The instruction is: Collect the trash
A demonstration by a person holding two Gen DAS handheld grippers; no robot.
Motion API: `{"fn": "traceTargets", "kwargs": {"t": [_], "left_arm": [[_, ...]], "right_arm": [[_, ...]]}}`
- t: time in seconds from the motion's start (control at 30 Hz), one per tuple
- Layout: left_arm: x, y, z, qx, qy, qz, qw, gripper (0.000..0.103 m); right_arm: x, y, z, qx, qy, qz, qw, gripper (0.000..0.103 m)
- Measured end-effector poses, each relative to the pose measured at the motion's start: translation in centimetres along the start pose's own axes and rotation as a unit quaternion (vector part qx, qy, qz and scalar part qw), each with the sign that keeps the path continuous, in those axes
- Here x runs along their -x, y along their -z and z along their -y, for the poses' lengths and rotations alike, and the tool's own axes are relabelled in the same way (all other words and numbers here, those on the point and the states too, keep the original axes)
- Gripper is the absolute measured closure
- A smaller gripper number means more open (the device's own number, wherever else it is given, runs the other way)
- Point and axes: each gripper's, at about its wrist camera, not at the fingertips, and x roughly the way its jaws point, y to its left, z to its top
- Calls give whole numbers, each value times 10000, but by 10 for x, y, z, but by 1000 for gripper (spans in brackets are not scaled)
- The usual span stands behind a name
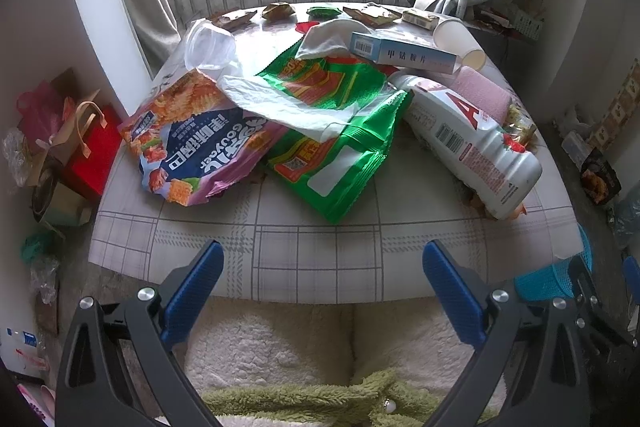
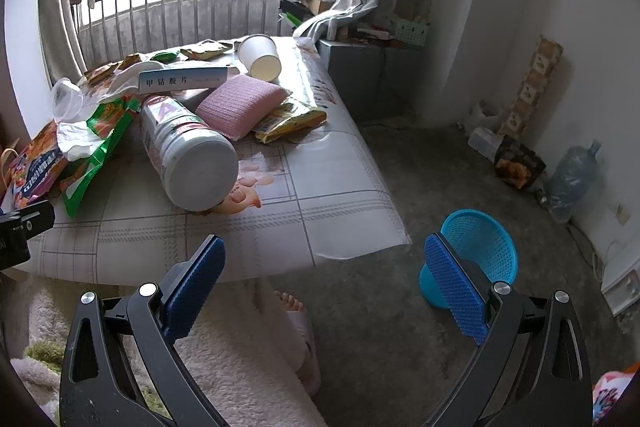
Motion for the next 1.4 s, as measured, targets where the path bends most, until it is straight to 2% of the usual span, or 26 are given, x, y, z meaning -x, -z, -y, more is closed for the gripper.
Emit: {"fn": "traceTargets", "kwargs": {"t": [0.97,1.13,1.2,1.3,1.4], "left_arm": [[-11,0,-4,-6,-32,-189,9998,5],[-12,-9,-14,21,-59,-27,10000,5],[-11,-15,-24,-13,-136,161,9998,5],[-9,-25,-46,23,-478,467,9978,5],[-14,-34,-74,171,-520,435,9976,5]], "right_arm": [[-4,-2,-9,-18,-70,-38,10000,8],[-6,-17,-14,97,-174,32,9998,8],[-5,-25,-17,185,-290,114,9993,8],[2,-40,-23,212,-368,450,9981,8],[6,-55,-31,186,-617,768,9950,8]]}}
